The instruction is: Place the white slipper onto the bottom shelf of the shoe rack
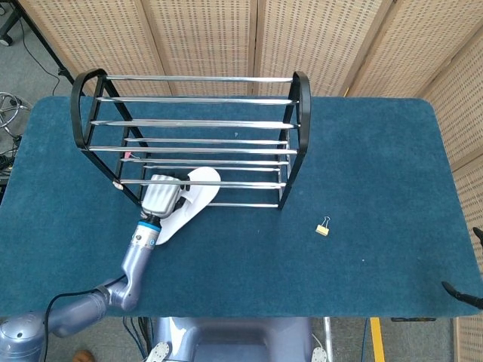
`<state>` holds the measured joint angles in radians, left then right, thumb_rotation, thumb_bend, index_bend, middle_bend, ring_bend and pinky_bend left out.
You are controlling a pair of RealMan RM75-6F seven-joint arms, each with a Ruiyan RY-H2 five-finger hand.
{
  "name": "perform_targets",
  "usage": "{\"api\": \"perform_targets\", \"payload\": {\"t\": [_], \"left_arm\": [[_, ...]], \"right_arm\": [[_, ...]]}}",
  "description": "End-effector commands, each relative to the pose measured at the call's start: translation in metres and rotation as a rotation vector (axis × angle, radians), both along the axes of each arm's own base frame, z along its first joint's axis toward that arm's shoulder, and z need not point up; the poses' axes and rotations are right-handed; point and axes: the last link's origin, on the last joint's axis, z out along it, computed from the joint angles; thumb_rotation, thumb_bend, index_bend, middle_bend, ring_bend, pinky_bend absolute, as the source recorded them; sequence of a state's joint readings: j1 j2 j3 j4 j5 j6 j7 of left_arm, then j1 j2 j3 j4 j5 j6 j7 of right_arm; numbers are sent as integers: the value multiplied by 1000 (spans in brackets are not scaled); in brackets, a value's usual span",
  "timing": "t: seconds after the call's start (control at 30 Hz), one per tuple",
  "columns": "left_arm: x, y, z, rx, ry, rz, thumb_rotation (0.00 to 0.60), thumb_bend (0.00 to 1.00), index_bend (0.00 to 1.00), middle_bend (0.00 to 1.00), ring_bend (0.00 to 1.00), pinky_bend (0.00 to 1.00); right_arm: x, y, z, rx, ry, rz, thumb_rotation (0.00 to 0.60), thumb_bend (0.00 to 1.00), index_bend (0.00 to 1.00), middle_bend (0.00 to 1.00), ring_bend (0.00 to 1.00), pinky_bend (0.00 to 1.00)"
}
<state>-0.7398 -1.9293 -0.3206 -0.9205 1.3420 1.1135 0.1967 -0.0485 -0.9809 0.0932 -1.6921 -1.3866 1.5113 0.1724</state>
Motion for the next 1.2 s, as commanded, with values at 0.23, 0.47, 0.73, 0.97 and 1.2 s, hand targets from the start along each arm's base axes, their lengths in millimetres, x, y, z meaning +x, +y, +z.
{"api": "perform_targets", "payload": {"t": [0.23, 0.47, 0.73, 0.97, 1.2], "left_arm": [[9, 22, -1, 15, 24, 60, 600, 503, 721, 583, 547, 632], [15, 37, 0, 29, 26, 104, 600, 503, 721, 583, 548, 631], [20, 47, -1, 33, 9, 143, 600, 503, 721, 583, 548, 632], [20, 52, -3, 86, 12, 205, 600, 503, 721, 583, 548, 632], [20, 56, -3, 116, 9, 265, 600, 503, 721, 583, 547, 632]], "right_arm": [[-2, -2, -1, 3, -5, -11, 600, 0, 0, 0, 0, 0], [-6, -5, -2, 12, -5, -29, 600, 0, 0, 0, 0, 0], [-10, -8, -3, 20, -5, -47, 600, 0, 0, 0, 0, 0], [-12, -9, -3, 18, -9, -55, 600, 0, 0, 0, 0, 0], [-12, -8, -3, 20, -10, -55, 600, 0, 0, 0, 0, 0]]}}
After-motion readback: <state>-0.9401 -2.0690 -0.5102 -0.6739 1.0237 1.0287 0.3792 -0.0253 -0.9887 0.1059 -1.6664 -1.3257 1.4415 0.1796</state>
